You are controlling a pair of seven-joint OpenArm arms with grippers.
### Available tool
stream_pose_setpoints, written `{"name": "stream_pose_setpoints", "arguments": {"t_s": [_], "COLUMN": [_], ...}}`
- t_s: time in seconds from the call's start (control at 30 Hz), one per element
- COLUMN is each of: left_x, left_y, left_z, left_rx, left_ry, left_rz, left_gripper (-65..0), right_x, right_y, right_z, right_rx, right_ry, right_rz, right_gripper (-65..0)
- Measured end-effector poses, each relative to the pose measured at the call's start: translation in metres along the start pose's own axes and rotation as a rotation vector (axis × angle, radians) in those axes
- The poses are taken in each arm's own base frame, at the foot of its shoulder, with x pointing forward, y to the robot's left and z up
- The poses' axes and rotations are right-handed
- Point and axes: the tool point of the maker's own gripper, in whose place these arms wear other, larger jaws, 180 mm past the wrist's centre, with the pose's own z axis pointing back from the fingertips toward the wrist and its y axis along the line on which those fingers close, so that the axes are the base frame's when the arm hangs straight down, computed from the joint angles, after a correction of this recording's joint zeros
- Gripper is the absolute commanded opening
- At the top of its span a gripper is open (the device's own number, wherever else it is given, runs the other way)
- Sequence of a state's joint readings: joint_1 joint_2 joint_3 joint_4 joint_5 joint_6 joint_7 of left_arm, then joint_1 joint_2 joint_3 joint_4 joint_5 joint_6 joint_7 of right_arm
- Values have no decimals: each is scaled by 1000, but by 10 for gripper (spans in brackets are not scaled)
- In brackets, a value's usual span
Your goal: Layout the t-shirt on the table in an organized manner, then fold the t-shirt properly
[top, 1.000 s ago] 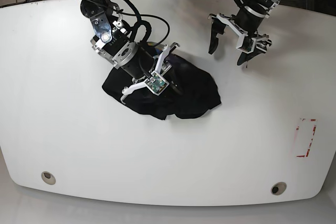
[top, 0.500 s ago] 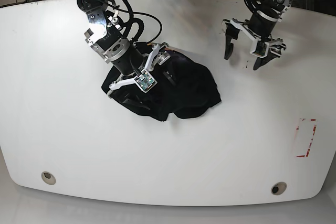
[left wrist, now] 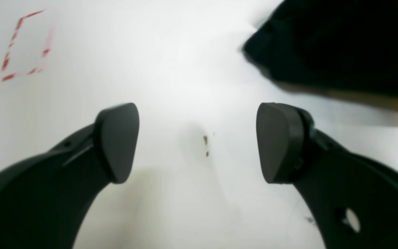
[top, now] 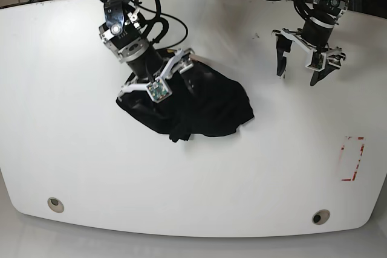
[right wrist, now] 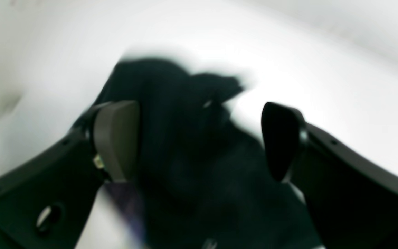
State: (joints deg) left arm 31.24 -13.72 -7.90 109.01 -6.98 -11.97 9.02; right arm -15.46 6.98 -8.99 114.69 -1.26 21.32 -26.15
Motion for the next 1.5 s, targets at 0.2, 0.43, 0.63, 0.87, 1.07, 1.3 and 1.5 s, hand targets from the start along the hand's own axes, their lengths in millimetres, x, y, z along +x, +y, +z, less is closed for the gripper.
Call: {"name": "stream_pose_setpoints", "arguments": {"t_s": [0.2,0.43,0.63,0.87,1.07,1.3,1.5], "left_x": [1,1,2,14,16,16,23], "left_y": [6,3,5,16,44,39,43], "left_z": [0,0,-1,-5,0,0,-4], "left_rx": [19,10,14,39,120,102,113], "left_ry": [-2,-2,-5,-36,-39,-42,-58], "left_rz": [-3,-3,-3,-10,-19,-18,-21], "left_gripper": [-146,-146,-146,-146,-146,-146,-146], "right_x": [-26,-40,-44,-60,-67,-62,-44], "right_y": [57,95,82,106,105,84,28], "right_z": [16,31,32,47,53,53,39], "right_rx": [169,268,235,358,375,353,182], "right_ry": [43,71,81,120,135,102,63], "right_rz": [28,11,17,107,131,179,175], "right_gripper": [-143,-143,-143,-143,-143,-147,-168]}}
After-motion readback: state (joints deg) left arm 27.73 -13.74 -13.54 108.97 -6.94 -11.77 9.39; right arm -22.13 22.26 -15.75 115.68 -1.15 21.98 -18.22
